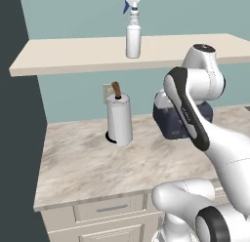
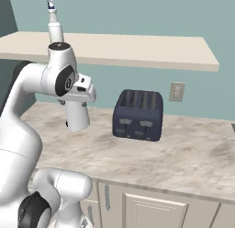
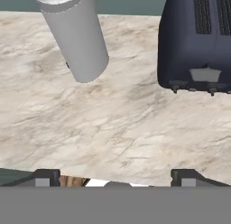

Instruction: Open the cabinet. Pick the spray and place it next to the sink. Then close the cabinet.

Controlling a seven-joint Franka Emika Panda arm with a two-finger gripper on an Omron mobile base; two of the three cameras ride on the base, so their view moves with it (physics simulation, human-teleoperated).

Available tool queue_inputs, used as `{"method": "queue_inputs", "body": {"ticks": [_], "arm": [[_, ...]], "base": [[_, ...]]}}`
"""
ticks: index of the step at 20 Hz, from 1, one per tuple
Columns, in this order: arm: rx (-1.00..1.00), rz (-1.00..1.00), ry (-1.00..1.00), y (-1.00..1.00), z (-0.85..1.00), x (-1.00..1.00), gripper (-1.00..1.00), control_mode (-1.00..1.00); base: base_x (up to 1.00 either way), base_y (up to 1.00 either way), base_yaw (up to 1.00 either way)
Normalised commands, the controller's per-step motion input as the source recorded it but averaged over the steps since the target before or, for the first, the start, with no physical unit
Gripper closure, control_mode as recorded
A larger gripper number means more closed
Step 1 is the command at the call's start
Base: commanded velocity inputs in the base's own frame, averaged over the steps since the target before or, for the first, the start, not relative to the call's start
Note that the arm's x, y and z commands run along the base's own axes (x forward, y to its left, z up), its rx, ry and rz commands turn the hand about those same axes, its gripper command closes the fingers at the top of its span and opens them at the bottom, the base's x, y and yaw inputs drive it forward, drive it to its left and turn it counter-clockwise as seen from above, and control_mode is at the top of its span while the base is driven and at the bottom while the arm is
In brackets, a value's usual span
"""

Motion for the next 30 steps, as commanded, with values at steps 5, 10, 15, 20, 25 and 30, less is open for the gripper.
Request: {"method": "queue_inputs", "body": {"ticks": [5, 10, 15, 20, 25, 30], "arm": [[0.0, 0.05, -0.11, 0.04, 0.26, -0.26, -1.0, -1.0], [0.0, 0.04, -0.14, 0.0, 0.35, -0.03, -1.0, -1.0], [0.0, 0.03, -0.15, 0.0, 0.4, 0.0, -1.0, -1.0], [0.0, 0.0, -0.11, 0.0, 0.38, 0.0, -1.0, -1.0], [0.0, 0.0, -0.09, 0.02, 0.35, 0.0, -1.0, -1.0], [0.05, 0.0, -0.09, 0.0, 0.24, 0.0, -1.0, -1.0]], "base": [[0.0, 0.0, 0.0], [0.0, 0.0, 0.0], [0.0, 0.0, 0.0], [0.0, 0.0, 0.0], [0.0, 0.0, 0.0], [0.0, 0.0, 0.0]]}}
